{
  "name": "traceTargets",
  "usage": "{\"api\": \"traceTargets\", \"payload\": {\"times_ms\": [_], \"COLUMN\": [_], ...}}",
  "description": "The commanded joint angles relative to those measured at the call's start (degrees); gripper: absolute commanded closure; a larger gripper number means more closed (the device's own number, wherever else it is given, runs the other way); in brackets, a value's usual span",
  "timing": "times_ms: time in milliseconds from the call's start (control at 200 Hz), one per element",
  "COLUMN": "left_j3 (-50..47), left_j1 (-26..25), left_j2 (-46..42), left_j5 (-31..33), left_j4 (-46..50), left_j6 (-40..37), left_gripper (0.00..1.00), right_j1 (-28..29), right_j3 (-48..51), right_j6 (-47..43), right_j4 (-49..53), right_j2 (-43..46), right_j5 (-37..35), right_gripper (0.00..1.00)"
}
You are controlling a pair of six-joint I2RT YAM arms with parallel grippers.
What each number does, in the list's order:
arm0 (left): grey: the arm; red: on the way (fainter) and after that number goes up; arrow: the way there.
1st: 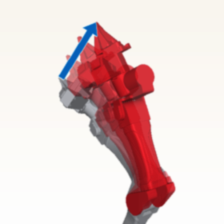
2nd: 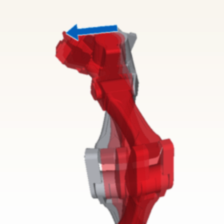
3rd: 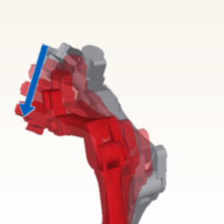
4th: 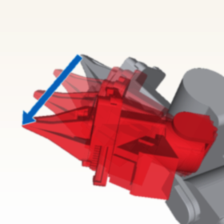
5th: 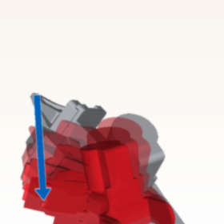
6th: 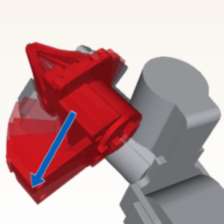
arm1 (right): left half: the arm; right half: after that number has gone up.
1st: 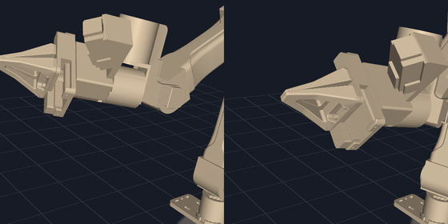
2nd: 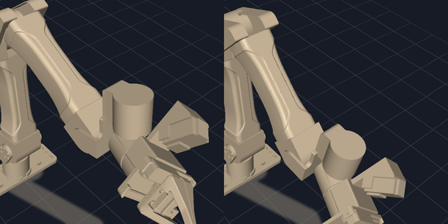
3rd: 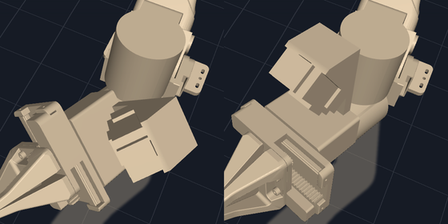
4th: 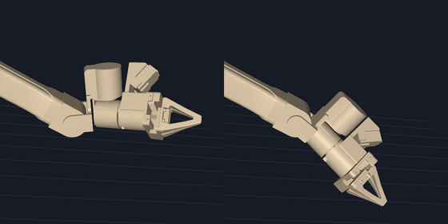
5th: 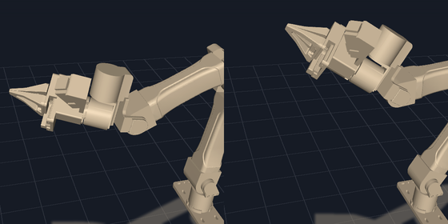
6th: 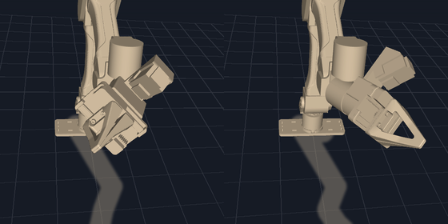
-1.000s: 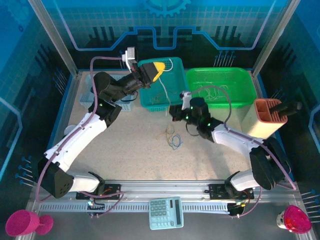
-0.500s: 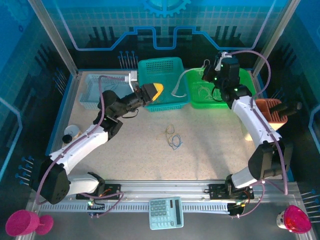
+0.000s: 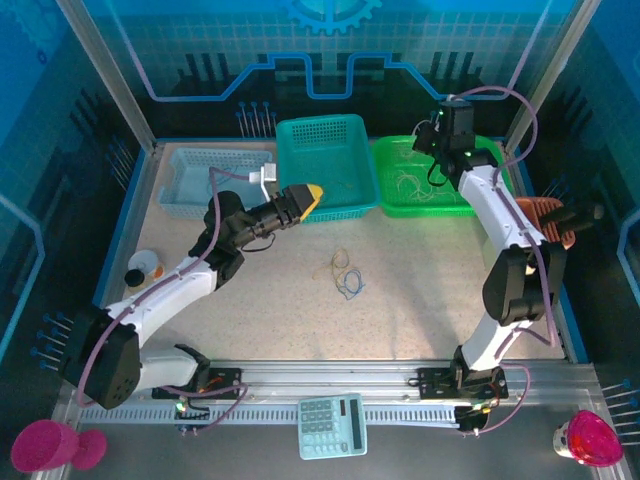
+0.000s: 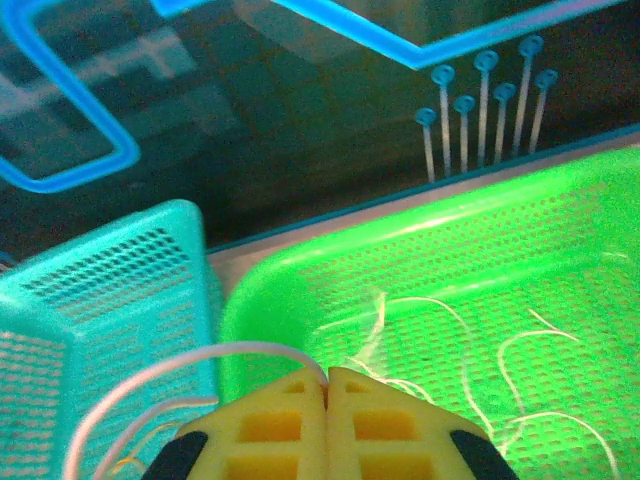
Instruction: Untangle the cables
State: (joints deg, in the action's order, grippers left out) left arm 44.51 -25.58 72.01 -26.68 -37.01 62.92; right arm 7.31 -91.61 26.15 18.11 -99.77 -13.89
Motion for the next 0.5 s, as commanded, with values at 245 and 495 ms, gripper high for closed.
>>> {"api": "traceTargets", "payload": {"times_ms": [245,495], "left_j3": [-1.3,-1.6], "left_j1": [0.4,0.5], "left_j2": [-5.1,-5.7], "left_j5": [1.6,2.2], "left_j4": [6.8,8.7], "left_j6": [-6.5,-7.7], "left_gripper": [0.41,0.4], "right_j1": [-1.0,-1.2], "right_j3": [-0.3,0.3], "right_j6": [-1.8,-3.0], "right_j4": [2.8,4.0], "right_j2": [-7.4,-7.3], "right_j5": [-6.1,-5.9], "right_gripper": [1.0,0.89]}}
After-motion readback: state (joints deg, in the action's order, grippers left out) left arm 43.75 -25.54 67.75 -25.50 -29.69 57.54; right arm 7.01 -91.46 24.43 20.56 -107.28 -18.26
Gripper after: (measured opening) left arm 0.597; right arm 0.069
